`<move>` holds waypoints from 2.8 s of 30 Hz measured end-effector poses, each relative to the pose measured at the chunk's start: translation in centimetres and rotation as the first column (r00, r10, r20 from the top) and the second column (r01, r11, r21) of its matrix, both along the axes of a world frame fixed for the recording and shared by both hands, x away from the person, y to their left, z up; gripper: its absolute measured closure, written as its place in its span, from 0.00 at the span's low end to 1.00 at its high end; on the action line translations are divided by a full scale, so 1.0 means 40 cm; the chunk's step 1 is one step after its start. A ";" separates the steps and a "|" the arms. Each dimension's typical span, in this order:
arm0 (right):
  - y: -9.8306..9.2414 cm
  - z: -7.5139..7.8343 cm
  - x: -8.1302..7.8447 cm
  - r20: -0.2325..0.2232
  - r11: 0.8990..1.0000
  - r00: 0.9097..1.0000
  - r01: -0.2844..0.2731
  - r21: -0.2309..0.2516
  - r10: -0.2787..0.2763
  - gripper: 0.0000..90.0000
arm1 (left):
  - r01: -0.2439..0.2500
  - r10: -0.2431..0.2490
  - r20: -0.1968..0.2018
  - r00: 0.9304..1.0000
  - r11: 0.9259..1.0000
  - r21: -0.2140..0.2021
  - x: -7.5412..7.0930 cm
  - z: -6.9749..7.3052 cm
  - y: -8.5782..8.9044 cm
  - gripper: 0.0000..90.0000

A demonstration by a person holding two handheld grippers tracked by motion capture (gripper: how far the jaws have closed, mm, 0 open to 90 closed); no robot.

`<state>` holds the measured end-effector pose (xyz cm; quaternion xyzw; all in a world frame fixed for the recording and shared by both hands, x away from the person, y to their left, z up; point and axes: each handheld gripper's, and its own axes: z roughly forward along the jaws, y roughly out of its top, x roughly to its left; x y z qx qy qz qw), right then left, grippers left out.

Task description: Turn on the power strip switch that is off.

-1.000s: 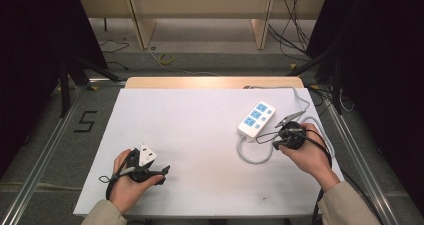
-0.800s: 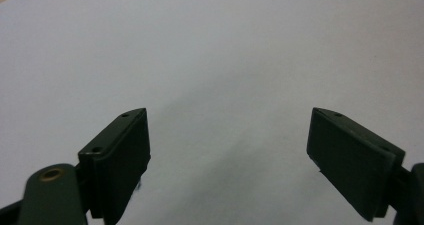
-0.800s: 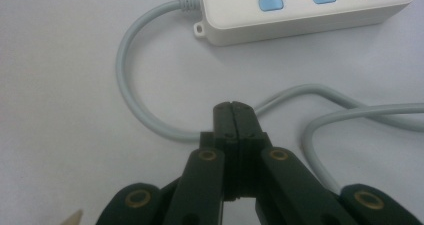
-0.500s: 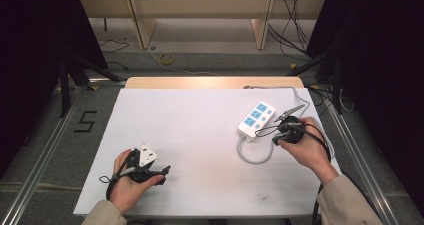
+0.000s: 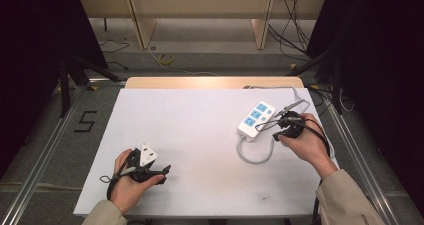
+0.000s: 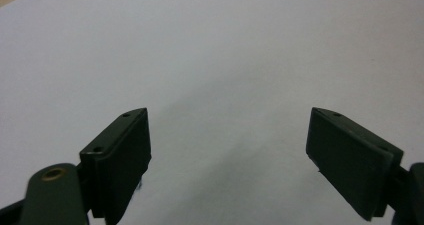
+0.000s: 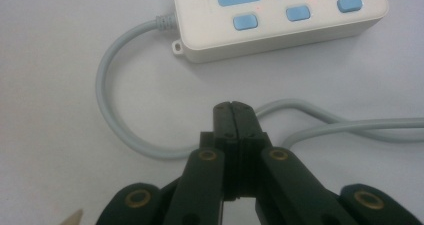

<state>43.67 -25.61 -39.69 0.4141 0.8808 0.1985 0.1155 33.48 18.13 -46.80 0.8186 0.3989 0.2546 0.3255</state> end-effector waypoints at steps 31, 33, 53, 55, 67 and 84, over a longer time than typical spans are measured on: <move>0.015 0.024 0.094 -0.002 0.999 0.999 0.038 -0.037 -0.038 1.00 | -0.007 0.007 0.004 1.000 1.000 -0.006 -0.003 0.001 0.002 0.20; 0.015 0.024 0.099 0.000 0.998 0.999 0.042 -0.044 -0.042 1.00 | -0.007 0.007 0.004 1.000 1.000 -0.006 -0.003 0.001 0.002 0.20; 0.022 0.031 0.144 -0.008 0.997 0.998 0.065 -0.033 -0.065 1.00 | -0.014 0.014 0.010 1.000 1.000 -0.012 -0.003 0.003 0.005 0.20; 0.024 0.032 0.147 -0.006 0.997 0.998 0.061 -0.037 -0.061 1.00 | -0.014 0.014 0.011 1.000 1.000 -0.012 -0.004 0.003 0.003 0.20; 0.031 0.034 0.166 -0.011 0.997 0.998 0.068 -0.037 -0.068 1.00 | -0.013 0.013 0.015 1.000 1.000 -0.011 -0.004 0.005 0.003 0.20; 0.038 0.036 0.198 -0.016 0.995 0.996 0.088 -0.037 -0.089 1.00 | -0.014 0.014 0.017 1.000 1.000 -0.014 -0.005 0.005 0.003 0.20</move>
